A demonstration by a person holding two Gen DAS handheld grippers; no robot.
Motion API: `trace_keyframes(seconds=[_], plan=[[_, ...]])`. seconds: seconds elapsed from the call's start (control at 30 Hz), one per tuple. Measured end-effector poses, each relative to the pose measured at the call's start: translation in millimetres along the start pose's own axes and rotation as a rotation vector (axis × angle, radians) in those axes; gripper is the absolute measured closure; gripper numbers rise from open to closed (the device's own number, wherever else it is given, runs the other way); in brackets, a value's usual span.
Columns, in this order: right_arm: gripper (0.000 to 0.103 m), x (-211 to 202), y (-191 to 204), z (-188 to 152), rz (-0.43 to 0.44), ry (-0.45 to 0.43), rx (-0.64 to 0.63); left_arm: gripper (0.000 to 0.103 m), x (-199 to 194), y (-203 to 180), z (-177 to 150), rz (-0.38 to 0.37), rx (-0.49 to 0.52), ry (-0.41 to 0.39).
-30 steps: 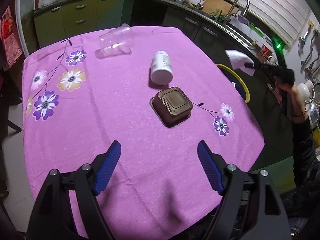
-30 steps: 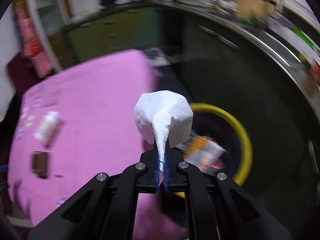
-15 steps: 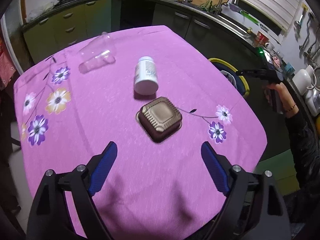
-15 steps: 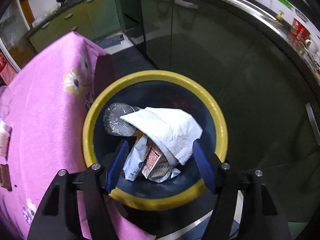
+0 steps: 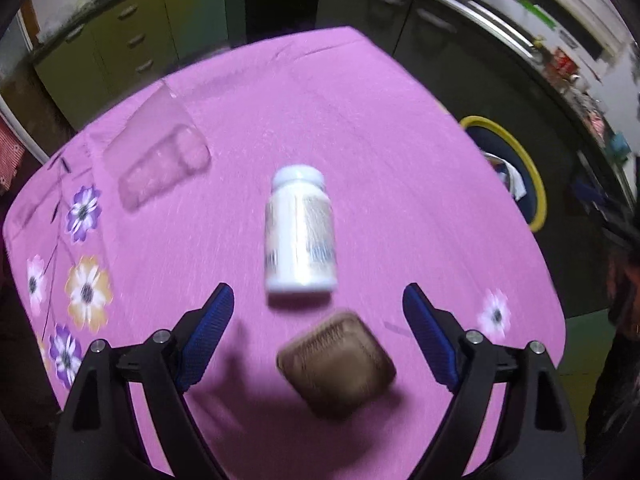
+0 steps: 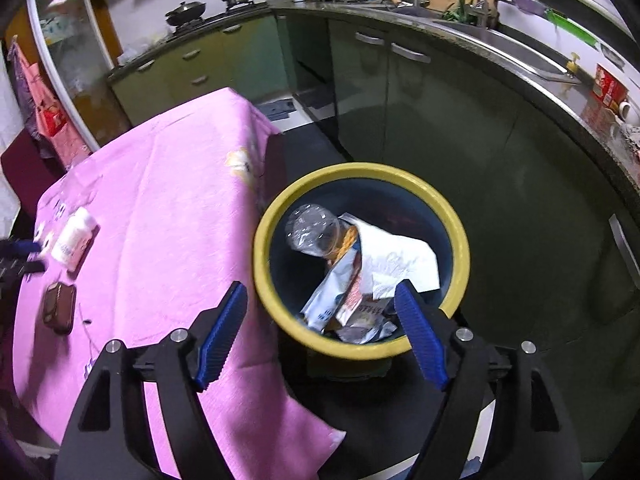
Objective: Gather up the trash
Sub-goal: 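Grasp the white pill bottle with the left gripper, then carry the pill bottle over the bin and release it with the left gripper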
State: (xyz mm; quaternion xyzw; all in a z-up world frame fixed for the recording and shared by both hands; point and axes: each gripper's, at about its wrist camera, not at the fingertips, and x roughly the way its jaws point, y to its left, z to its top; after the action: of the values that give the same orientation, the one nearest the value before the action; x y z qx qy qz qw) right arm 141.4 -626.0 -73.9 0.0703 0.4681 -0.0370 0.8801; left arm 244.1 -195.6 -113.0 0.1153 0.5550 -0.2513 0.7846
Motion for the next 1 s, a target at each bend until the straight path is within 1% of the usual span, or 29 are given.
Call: trace_keyframes(seconds=[0.13, 0.2, 0.23, 0.3, 0.43, 0.5, 0.53, 0.6, 0.67, 0.87, 1.0], plan=[[0.028, 1.4, -0.1, -4.2, 0.015, 0.004, -0.003, 0.022, 24.4, 8.5, 22.6, 0.011, -0.034, 0.062], [0.028, 2.7, -1.2, -6.1, 0.023, 0.005, -0.001, 0.032, 33.6, 11.3, 29.3, 0.032, -0.044, 0.082], [0.028, 4.0, -1.6, -6.6, 0.025, 0.006, -0.001, 0.032, 38.6, 11.5, 32.3, 0.04, -0.04, 0.095], [0.028, 6.1, -2.2, -7.8, 0.03, 0.009, -0.001, 0.037, 44.5, 13.8, 34.6, 0.053, -0.046, 0.11], [0.028, 10.6, -3.3, -8.6, 0.041, 0.019, 0.002, 0.041, 52.2, 11.7, 36.0, 0.061, -0.036, 0.137], [0.028, 13.0, -3.4, -9.2, 0.043, 0.022, 0.003, 0.048, 56.3, 10.0, 36.0, 0.059, -0.029, 0.154], [0.028, 14.0, -3.3, -9.4, 0.044, 0.023, 0.004, 0.049, 58.0, 9.8, 35.8, 0.062, -0.028, 0.158], [0.028, 15.1, -3.4, -9.7, 0.048, 0.025, 0.005, 0.055, 60.8, 9.5, 35.5, 0.06, -0.024, 0.168], [0.028, 15.6, -2.3, -10.1, 0.051, 0.026, 0.004, 0.058, 60.5, 7.3, 35.5, 0.071, -0.017, 0.166], [0.028, 14.5, -3.3, -12.4, 0.054, 0.028, 0.003, 0.058, 61.9, -4.3, 36.2, 0.076, 0.018, 0.166], [0.027, 9.3, -6.1, -13.1, 0.057, 0.016, 0.009, 0.058, 46.7, -20.7, 34.2, 0.058, 0.062, 0.143]])
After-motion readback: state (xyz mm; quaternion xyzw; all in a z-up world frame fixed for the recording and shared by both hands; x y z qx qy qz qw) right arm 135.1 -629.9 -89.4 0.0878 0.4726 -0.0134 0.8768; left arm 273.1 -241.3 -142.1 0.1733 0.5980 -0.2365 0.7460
